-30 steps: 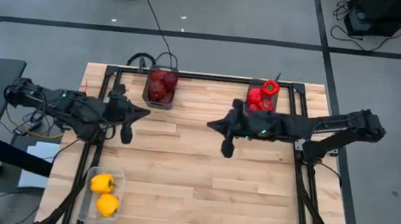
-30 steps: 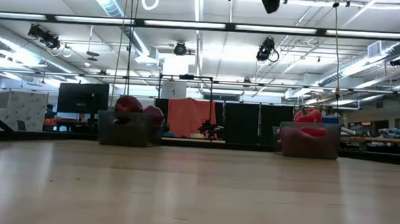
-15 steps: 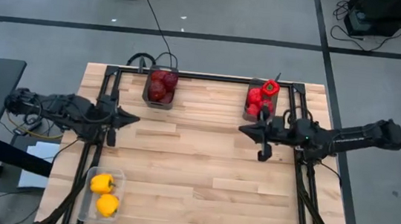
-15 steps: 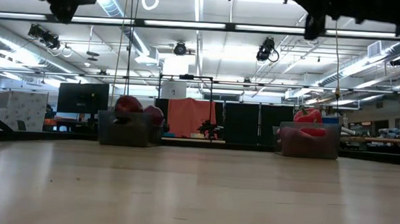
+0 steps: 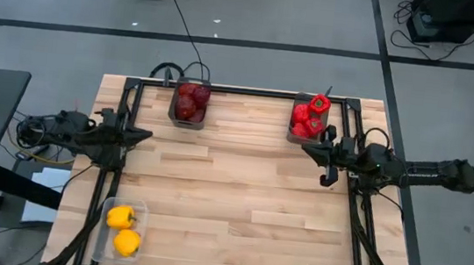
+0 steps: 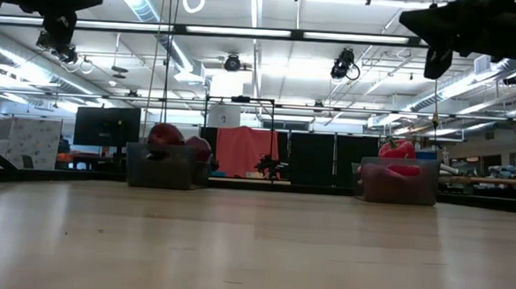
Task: Sort produce into baskets
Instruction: Return to Home Position
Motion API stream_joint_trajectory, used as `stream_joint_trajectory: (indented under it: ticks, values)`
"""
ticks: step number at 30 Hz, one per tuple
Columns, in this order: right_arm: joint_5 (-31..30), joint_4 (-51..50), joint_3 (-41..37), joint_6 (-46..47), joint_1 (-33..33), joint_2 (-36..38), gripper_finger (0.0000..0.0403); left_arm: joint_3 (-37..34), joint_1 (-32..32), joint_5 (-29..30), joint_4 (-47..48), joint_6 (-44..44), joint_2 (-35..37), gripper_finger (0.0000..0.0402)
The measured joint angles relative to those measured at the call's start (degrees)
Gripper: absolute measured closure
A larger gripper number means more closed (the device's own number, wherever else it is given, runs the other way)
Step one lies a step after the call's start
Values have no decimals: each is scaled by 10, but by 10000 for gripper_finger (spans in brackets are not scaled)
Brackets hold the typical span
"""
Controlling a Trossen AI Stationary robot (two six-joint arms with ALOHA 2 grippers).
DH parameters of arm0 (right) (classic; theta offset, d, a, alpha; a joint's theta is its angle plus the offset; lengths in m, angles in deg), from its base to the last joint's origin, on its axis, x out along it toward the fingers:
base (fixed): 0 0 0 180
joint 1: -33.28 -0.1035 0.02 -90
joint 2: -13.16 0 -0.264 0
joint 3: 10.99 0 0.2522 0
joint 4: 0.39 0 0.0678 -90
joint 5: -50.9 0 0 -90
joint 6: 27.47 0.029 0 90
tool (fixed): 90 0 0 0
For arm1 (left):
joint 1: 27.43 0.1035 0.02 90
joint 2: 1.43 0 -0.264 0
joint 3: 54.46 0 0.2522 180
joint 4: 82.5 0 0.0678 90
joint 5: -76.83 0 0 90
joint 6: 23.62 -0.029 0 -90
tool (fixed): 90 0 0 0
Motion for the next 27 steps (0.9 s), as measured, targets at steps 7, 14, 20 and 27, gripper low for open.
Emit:
stream_joint_trajectory:
  ticks: [7,14,20,27]
  values:
    - [35,-38,-23,8,16,68,402,-58,0,-23,-50,-1,-6,401]
    - [64,-94,-23,22,38,100,402,-145,0,-75,-153,-2,-7,401]
    - [95,-150,-23,33,58,110,403,-149,0,-74,-119,-37,-6,401]
    - [104,-85,-49,49,68,119,401,-149,4,-91,-123,-85,-6,401]
